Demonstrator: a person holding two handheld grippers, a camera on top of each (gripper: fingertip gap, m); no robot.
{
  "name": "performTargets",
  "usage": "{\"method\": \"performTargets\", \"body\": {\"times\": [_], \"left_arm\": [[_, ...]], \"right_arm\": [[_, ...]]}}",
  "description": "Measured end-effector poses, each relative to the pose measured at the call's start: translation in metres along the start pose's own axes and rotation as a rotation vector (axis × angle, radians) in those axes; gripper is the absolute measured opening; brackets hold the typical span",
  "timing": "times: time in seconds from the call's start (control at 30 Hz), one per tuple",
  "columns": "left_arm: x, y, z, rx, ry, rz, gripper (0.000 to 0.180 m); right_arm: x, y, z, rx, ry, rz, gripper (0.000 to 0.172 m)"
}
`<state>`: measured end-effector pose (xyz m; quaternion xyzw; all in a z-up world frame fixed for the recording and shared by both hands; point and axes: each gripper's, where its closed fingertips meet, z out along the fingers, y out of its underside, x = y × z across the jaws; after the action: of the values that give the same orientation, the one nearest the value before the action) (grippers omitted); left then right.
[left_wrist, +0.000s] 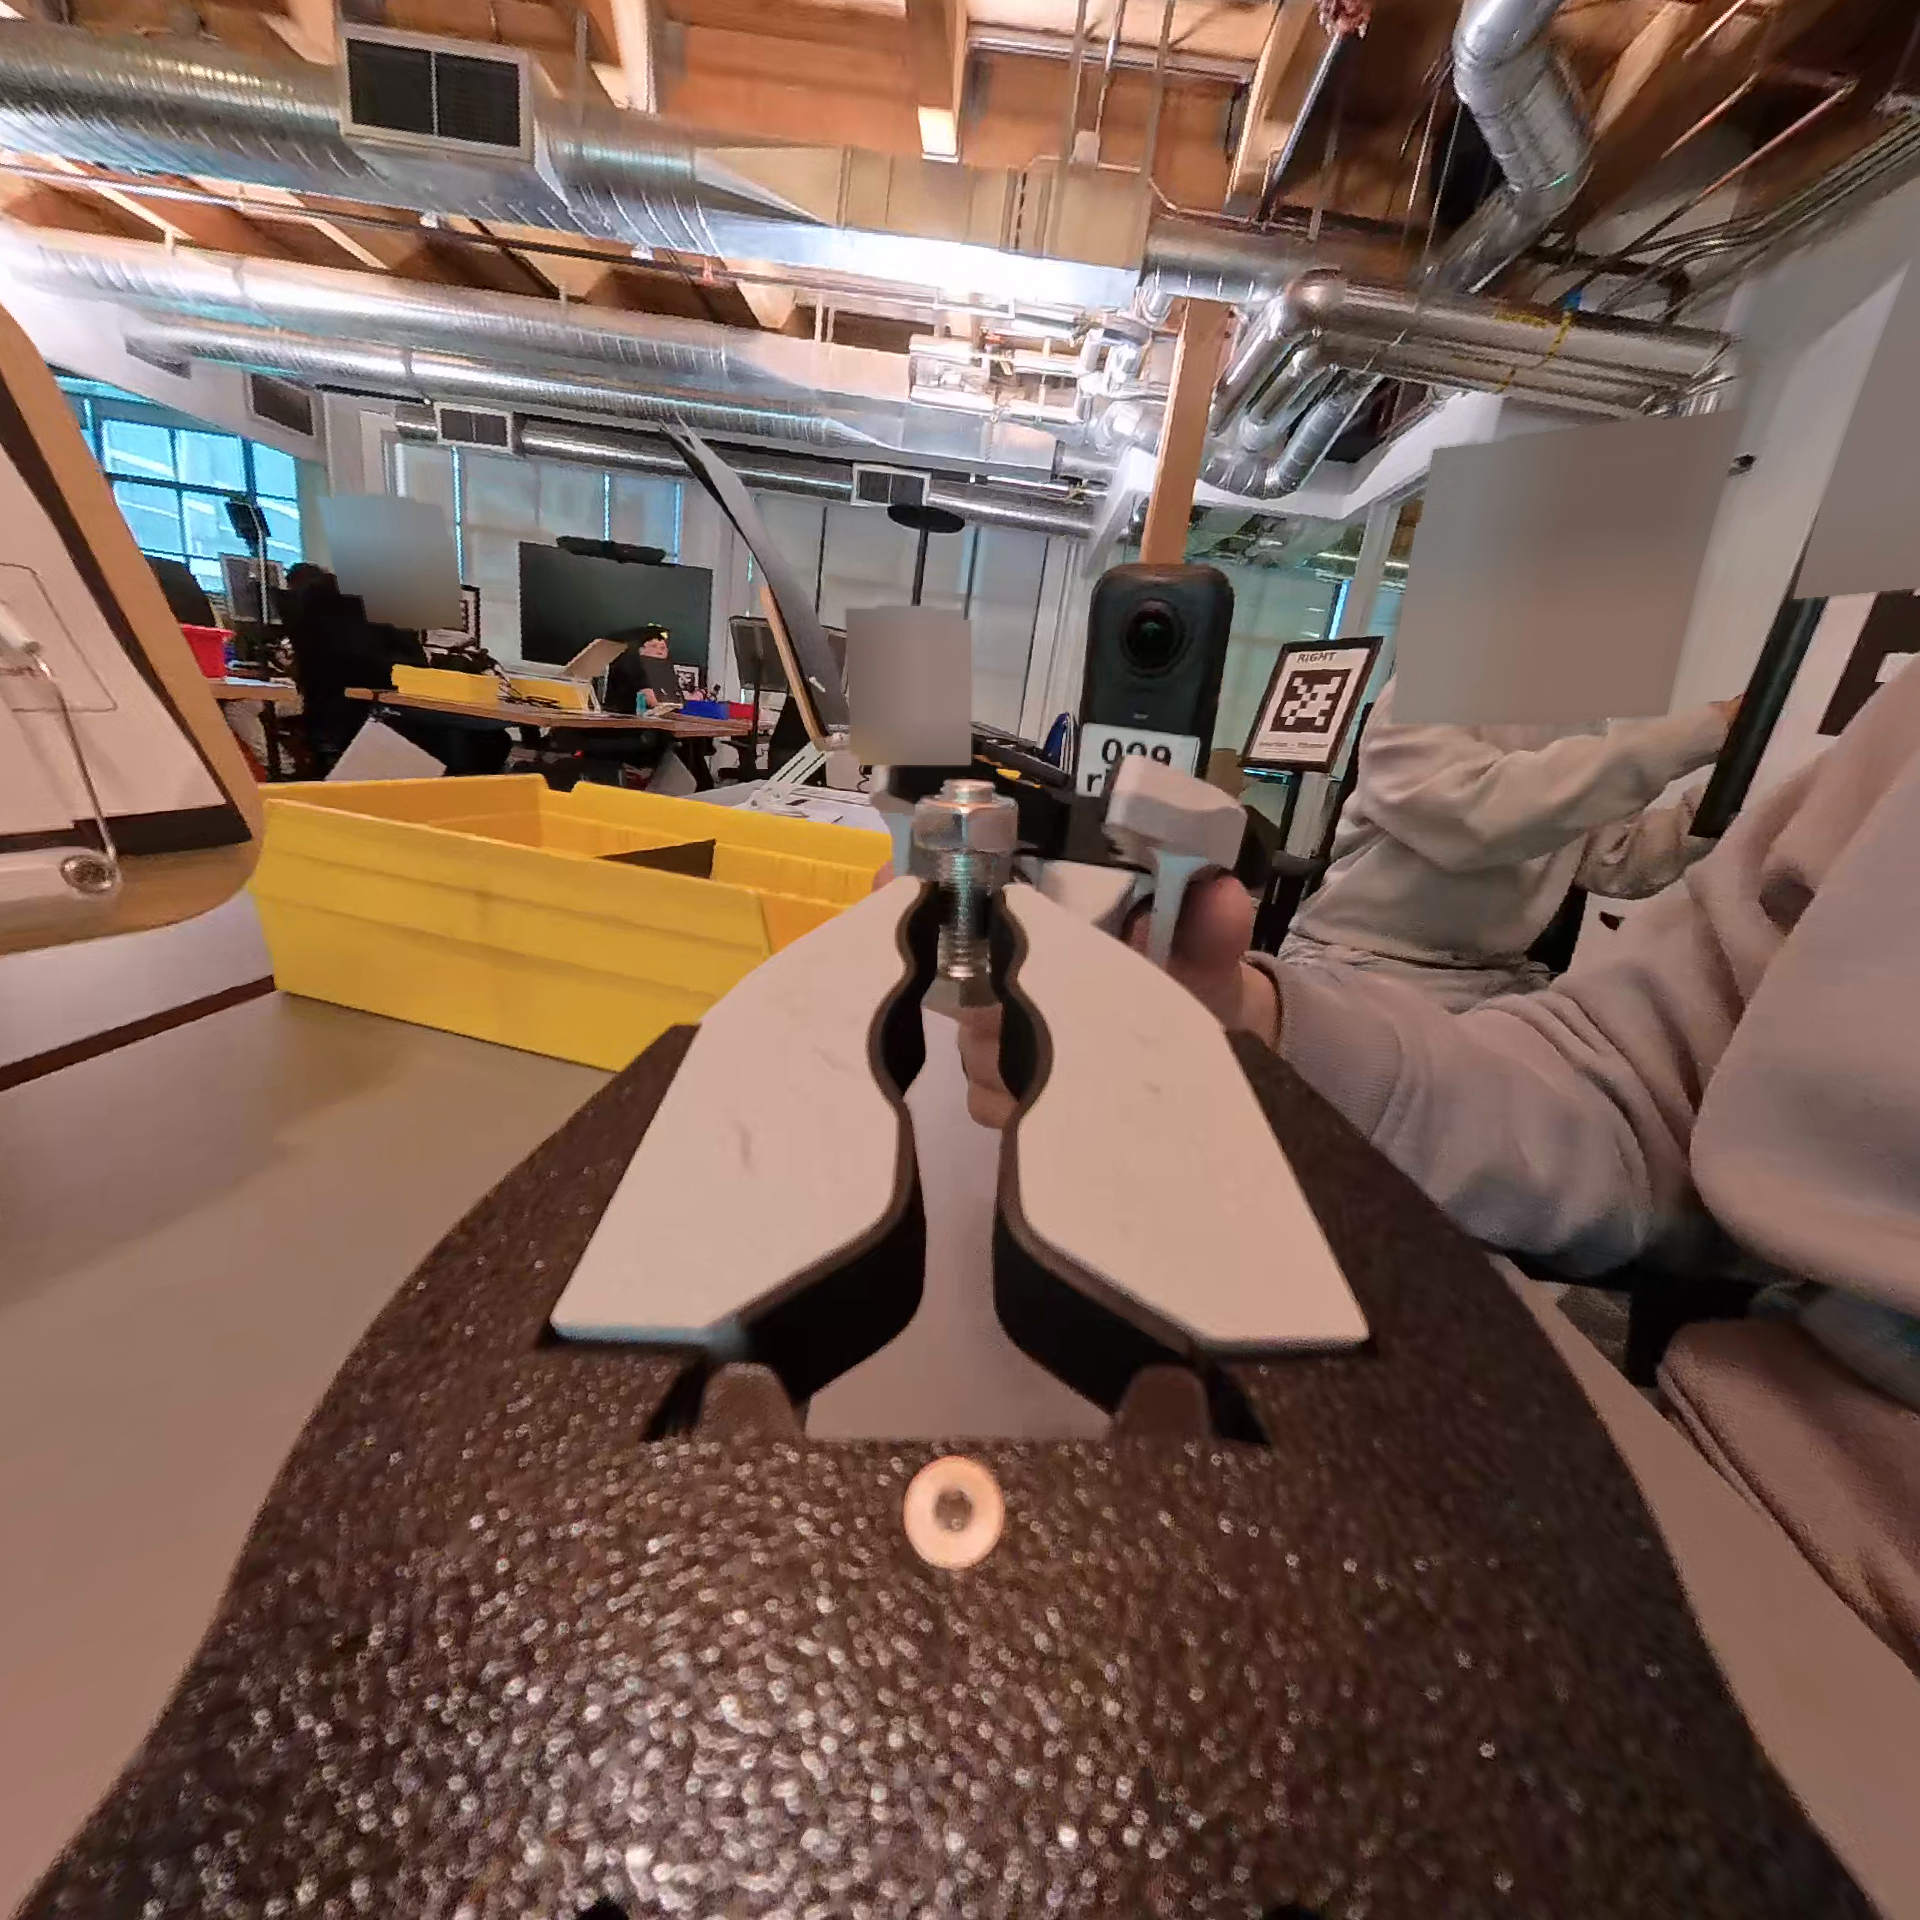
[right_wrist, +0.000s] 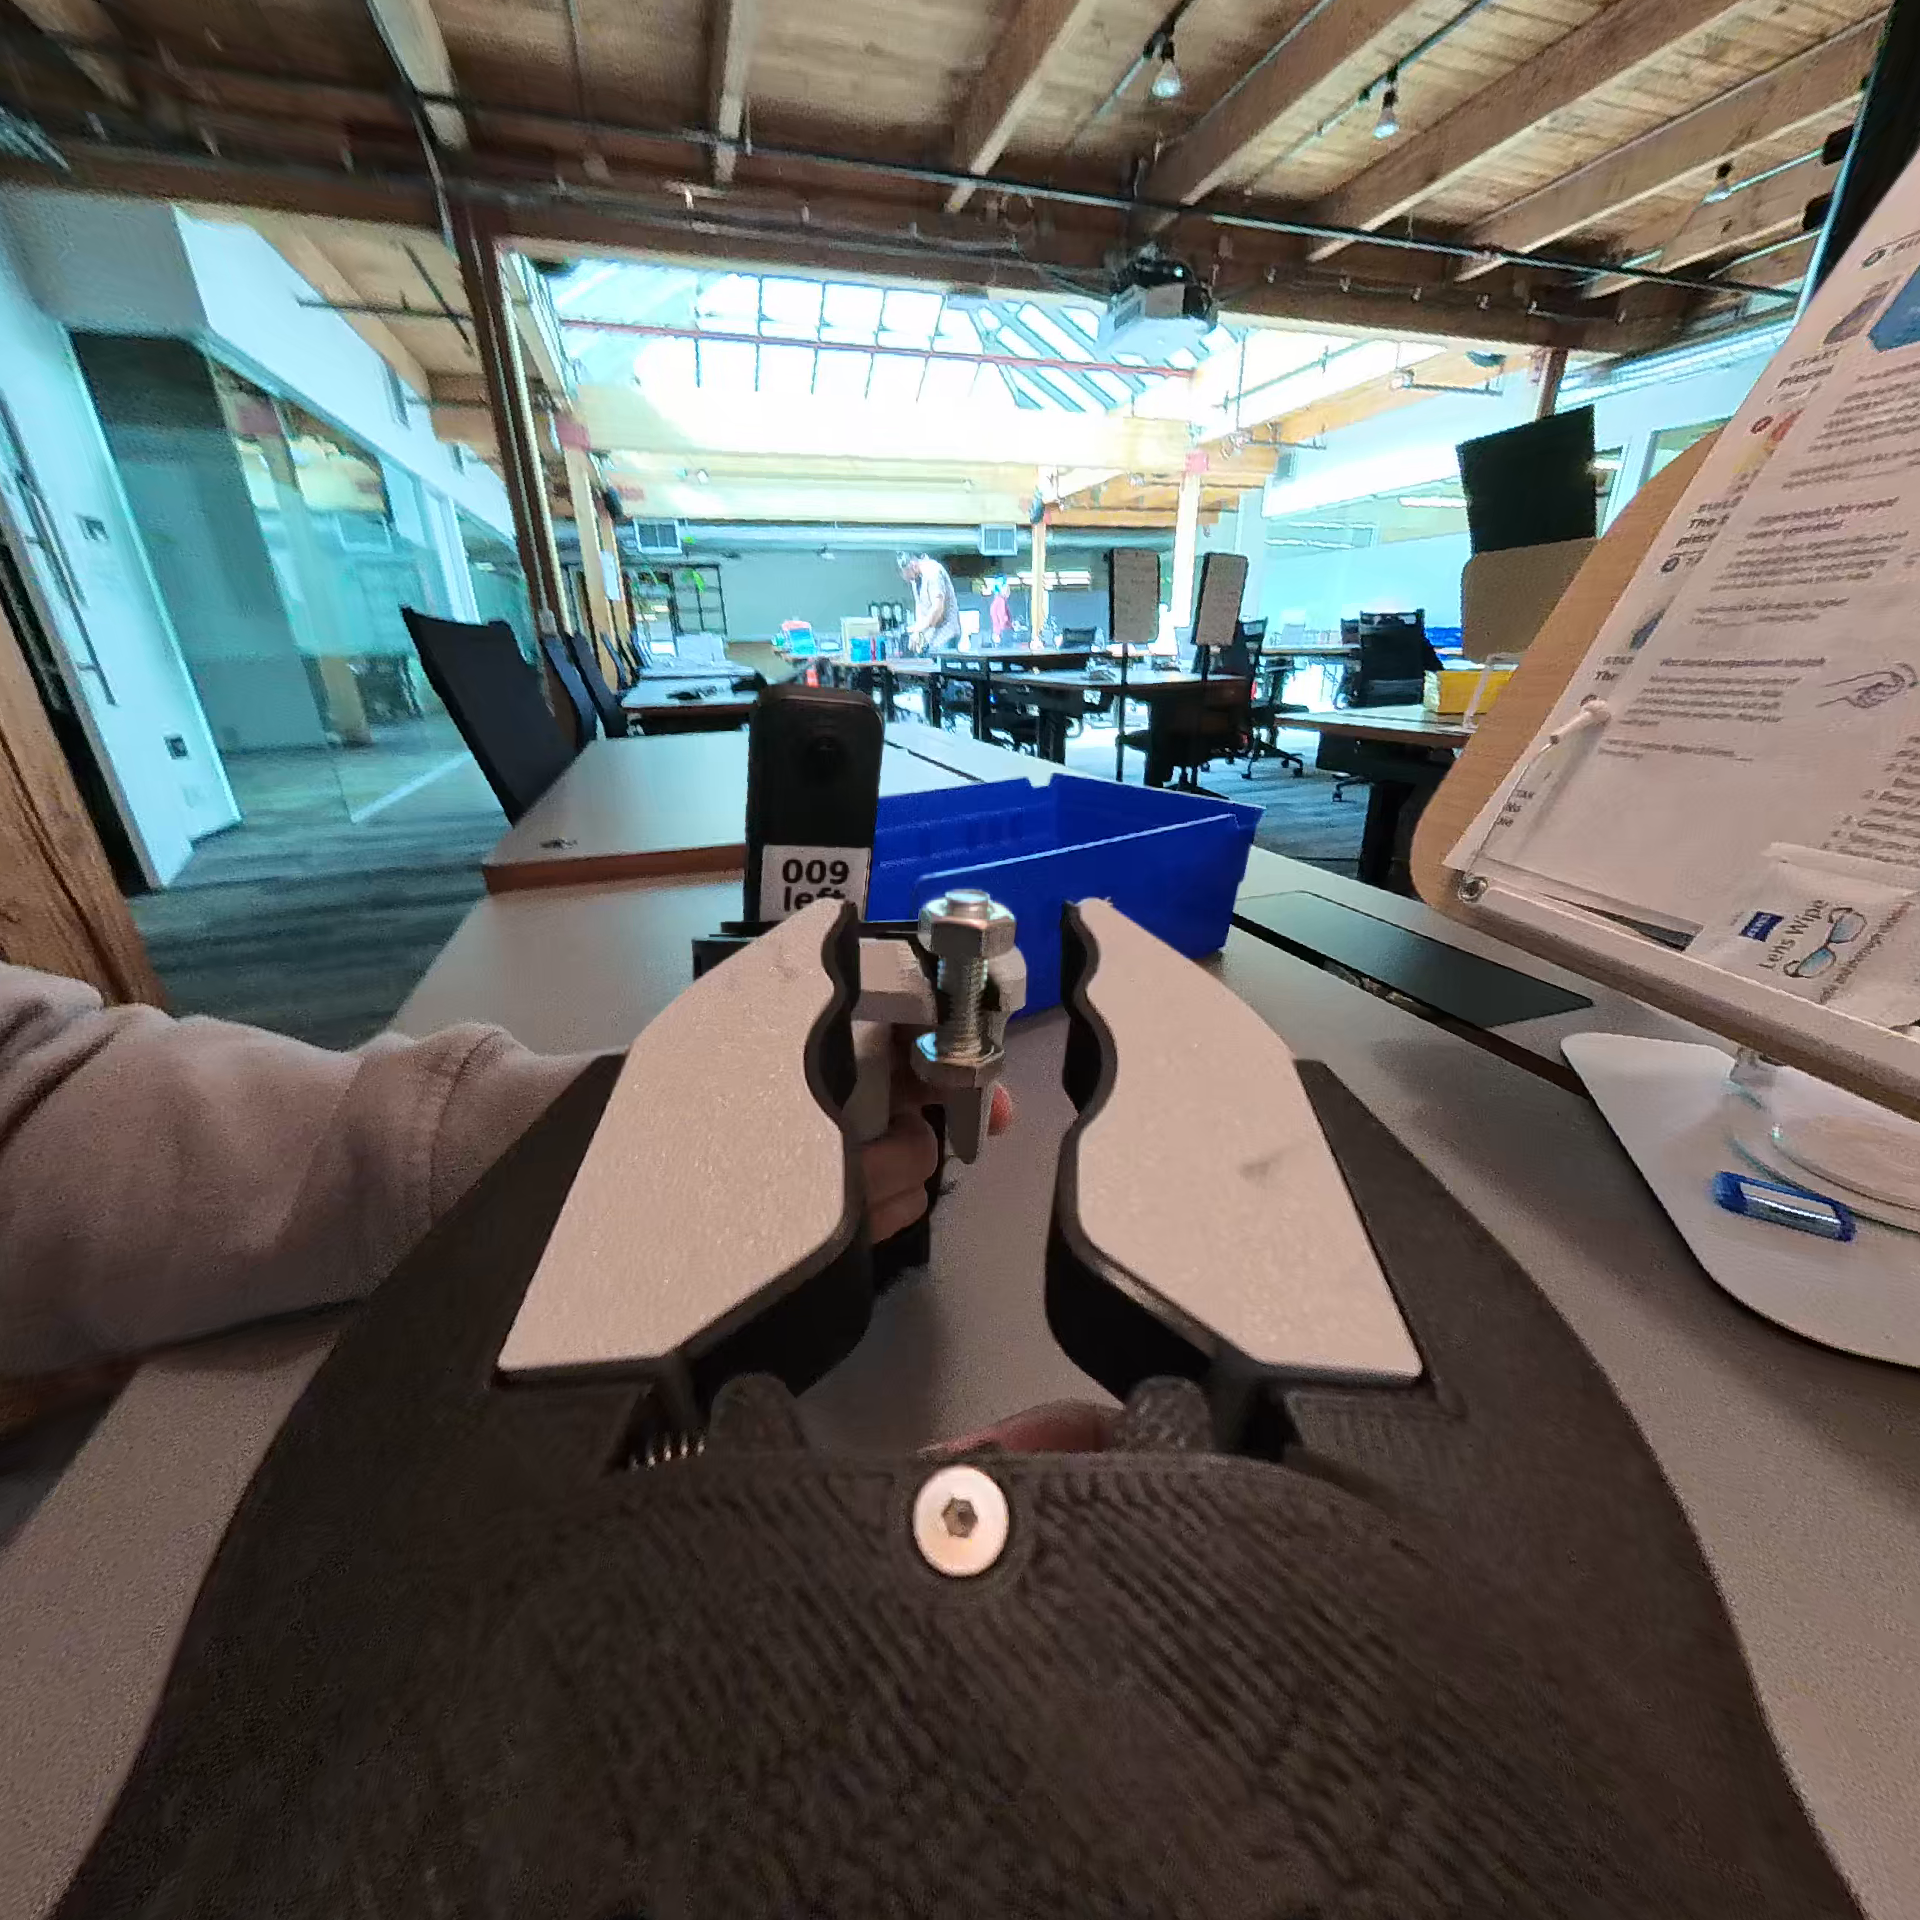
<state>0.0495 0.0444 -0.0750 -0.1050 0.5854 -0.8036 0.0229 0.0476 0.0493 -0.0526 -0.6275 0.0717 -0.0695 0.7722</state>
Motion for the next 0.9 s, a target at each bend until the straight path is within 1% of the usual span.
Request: {"method": "performTargets", "body": {"times": [0.07, 0.17, 0.27, 0.47, 0.63, 0.73, 0.77, 0.8, 0.83, 0.87, 0.9], "left_arm": [[0.001, 0.003, -0.004, 0.027, 0.016, -0.034, 0.008], [0.009, -0.002, -0.007, 0.077, 0.049, -0.042, 0.008], [0.013, 0.000, -0.007, 0.060, 0.061, -0.011, 0.008], [0.015, 0.003, -0.005, 0.054, 0.059, 0.023, 0.008], [0.016, 0.004, -0.004, 0.044, 0.058, 0.030, 0.008], [0.016, -0.001, -0.005, 0.052, 0.044, 0.040, 0.008], [0.016, -0.006, -0.007, 0.074, 0.046, 0.040, 0.008], [0.018, -0.011, -0.009, 0.092, 0.048, 0.042, 0.008], [0.018, -0.013, -0.010, 0.090, 0.037, 0.055, 0.008], [0.018, -0.013, -0.010, 0.073, 0.026, 0.077, 0.008], [0.018, -0.011, -0.009, 0.052, 0.020, 0.093, 0.008]], "right_arm": [[-0.001, 0.005, 0.003, -0.026, 0.010, -0.011, 0.035], [-0.007, 0.013, 0.007, -0.062, -0.009, -0.008, 0.035], [-0.017, 0.010, 0.009, -0.032, -0.062, 0.021, 0.034], [-0.019, 0.013, 0.012, -0.046, -0.053, 0.017, 0.032], [-0.014, 0.010, 0.009, -0.026, -0.029, 0.029, 0.025], [-0.007, 0.005, 0.005, -0.009, -0.010, 0.037, 0.033], [-0.002, -0.001, 0.002, 0.021, 0.010, 0.055, 0.031], [0.007, -0.006, -0.003, 0.051, 0.051, 0.074, 0.020], [0.014, -0.009, -0.007, 0.074, 0.075, 0.087, 0.025], [0.014, -0.011, -0.009, 0.078, 0.062, 0.092, 0.031], [0.010, -0.011, -0.009, 0.070, 0.035, 0.079, 0.032]]}}
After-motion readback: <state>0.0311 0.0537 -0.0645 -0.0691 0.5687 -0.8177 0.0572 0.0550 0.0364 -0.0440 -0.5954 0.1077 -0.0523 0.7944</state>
